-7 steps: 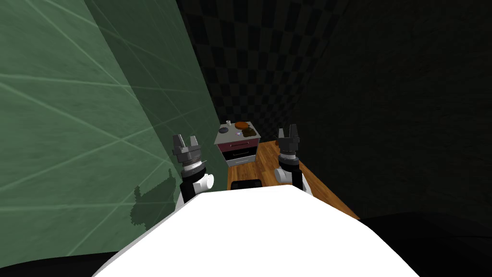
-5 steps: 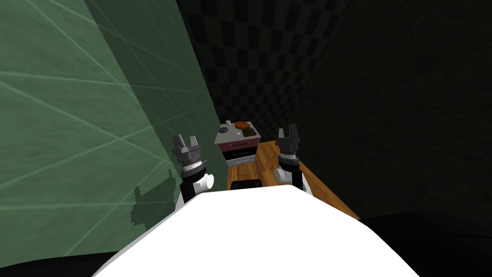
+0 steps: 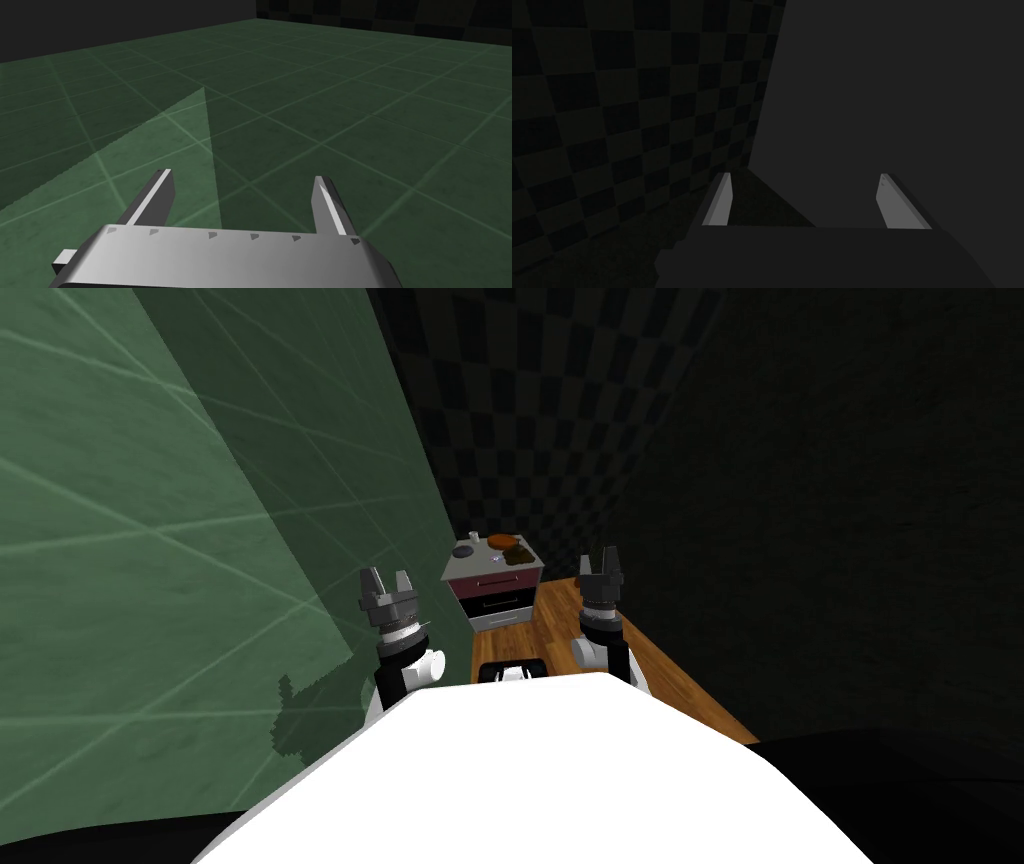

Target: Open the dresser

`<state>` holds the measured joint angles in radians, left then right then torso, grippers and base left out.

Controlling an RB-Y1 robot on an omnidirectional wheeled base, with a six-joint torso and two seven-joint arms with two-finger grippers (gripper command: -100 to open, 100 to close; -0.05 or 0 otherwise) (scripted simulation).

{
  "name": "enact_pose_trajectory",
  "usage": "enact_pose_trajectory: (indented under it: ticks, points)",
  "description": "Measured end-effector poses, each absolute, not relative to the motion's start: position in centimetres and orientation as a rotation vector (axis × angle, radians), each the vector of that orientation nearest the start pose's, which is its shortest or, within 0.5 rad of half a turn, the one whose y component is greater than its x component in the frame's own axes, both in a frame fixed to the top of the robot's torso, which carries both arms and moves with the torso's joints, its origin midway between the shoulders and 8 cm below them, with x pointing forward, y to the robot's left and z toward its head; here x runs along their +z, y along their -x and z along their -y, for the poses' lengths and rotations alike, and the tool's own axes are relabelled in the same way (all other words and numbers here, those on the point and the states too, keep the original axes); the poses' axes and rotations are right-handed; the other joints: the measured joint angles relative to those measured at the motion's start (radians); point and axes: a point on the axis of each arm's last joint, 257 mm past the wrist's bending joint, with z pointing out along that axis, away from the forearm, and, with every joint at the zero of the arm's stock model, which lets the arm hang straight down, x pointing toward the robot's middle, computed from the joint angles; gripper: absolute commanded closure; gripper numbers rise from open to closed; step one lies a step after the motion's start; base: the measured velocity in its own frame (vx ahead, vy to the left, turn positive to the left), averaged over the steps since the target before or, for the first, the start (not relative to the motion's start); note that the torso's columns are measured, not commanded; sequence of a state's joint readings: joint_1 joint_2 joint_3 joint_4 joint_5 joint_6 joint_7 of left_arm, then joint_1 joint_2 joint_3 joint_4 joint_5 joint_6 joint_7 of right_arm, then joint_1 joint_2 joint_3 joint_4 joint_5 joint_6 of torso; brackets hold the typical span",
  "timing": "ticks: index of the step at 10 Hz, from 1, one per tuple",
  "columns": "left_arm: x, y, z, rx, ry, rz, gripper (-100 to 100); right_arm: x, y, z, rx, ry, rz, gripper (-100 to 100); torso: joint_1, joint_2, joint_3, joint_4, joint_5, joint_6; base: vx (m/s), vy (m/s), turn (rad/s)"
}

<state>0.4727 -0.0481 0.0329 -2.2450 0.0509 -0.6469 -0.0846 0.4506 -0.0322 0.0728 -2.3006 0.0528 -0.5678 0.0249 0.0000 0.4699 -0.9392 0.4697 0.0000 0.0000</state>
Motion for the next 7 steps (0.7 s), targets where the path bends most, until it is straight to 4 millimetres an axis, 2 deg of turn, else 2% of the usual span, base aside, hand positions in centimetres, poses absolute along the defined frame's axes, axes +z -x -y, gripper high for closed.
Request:
enact_pose_trajectory:
  ticks: [2,3,4,7]
  points:
    - [4.4,-32.2,-29.6,-1.251,0.582,-0.461,0,6.0,-33.3,23.7,1.367,-0.494,-0.582,0,0.000,0.148,-0.295,0.148,0.000,0.000,0.000,0.000,0.000]
    - [4.4,-32.2,-29.6,-1.251,0.582,-0.461,-100,6.0,-33.3,23.7,1.367,-0.494,-0.582,0,0.000,0.221,-0.443,0.221,0.000,0.000,0.016,-0.007,-0.001]
    - [4.2,-32.3,-29.4,-1.253,0.572,-0.477,-100,5.9,-33.3,23.7,1.367,-0.494,-0.582,0,0.000,0.255,-0.512,0.254,0.000,0.000,0.026,-0.012,-0.002]
    - [3.2,-32.8,-28.8,-1.263,0.530,-0.539,-100,5.9,-33.3,23.7,1.367,-0.494,-0.582,0,-0.001,0.267,-0.537,0.268,0.000,0.000,0.047,-0.025,-0.002]
